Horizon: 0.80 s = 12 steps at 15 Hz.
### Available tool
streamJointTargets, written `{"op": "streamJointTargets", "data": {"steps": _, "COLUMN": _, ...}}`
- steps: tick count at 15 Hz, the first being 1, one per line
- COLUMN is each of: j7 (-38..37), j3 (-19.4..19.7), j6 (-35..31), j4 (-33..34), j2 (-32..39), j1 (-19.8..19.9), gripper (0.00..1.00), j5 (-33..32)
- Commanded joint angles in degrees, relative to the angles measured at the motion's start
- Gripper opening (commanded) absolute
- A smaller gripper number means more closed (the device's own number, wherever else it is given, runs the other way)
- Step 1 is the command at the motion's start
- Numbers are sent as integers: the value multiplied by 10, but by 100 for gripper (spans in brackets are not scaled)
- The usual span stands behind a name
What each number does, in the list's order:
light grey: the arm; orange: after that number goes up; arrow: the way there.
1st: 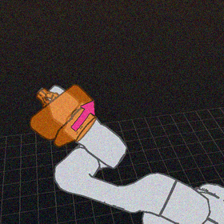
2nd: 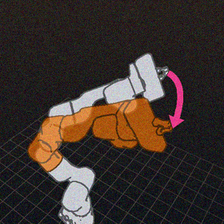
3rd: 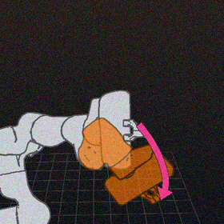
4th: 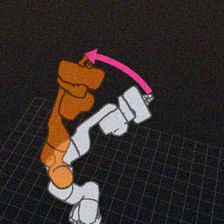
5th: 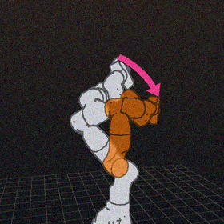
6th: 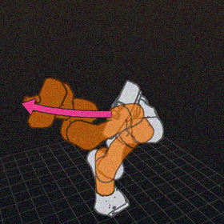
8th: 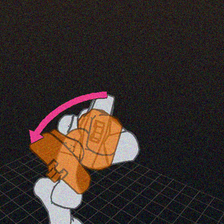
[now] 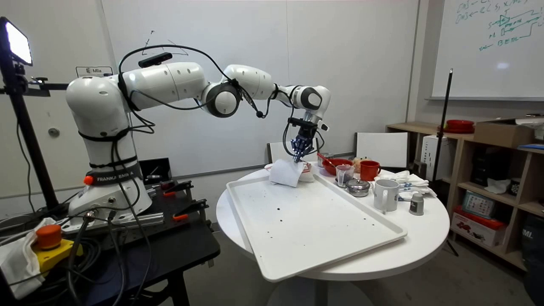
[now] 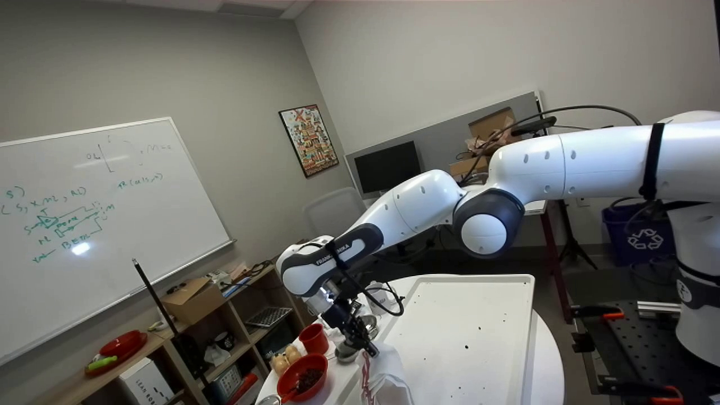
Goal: Pick up the cloth from the table and clean the tray
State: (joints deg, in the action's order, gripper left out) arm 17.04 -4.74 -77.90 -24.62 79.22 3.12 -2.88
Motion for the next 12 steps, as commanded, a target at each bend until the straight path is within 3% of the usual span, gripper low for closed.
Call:
{"op": "streamJointTargets", "data": {"steps": 1, "j7": 6, "j3": 32, "j6": 28, "j4": 48, "j2": 39, "j1": -1, "gripper": 1, "j5": -9}}
{"op": "streamJointTargets", "data": {"steps": 2, "j7": 6, "j3": 38, "j6": 30, "j4": 48, "j2": 44, "j1": -1, "gripper": 1, "j5": -11}}
{"op": "streamJointTargets", "data": {"steps": 3, "j7": 3, "j3": 39, "j6": 9, "j4": 3, "j2": 25, "j1": 0, "gripper": 1, "j5": -19}}
{"op": "streamJointTargets", "data": {"steps": 4, "j7": 4, "j3": 49, "j6": 28, "j4": 53, "j2": 57, "j1": -5, "gripper": 1, "j5": -16}}
{"op": "streamJointTargets", "data": {"steps": 6, "j7": -1, "j3": 58, "j6": 19, "j4": 60, "j2": 72, "j1": -10, "gripper": 1, "j5": -21}}
{"op": "streamJointTargets", "data": {"steps": 8, "j7": 3, "j3": 64, "j6": -18, "j4": -2, "j2": 47, "j1": -20, "gripper": 1, "j5": -29}}
{"op": "streamJointTargets", "data": {"steps": 12, "j7": 2, "j3": 76, "j6": -39, "j4": -19, "j2": 52, "j1": -54, "gripper": 1, "j5": -53}}
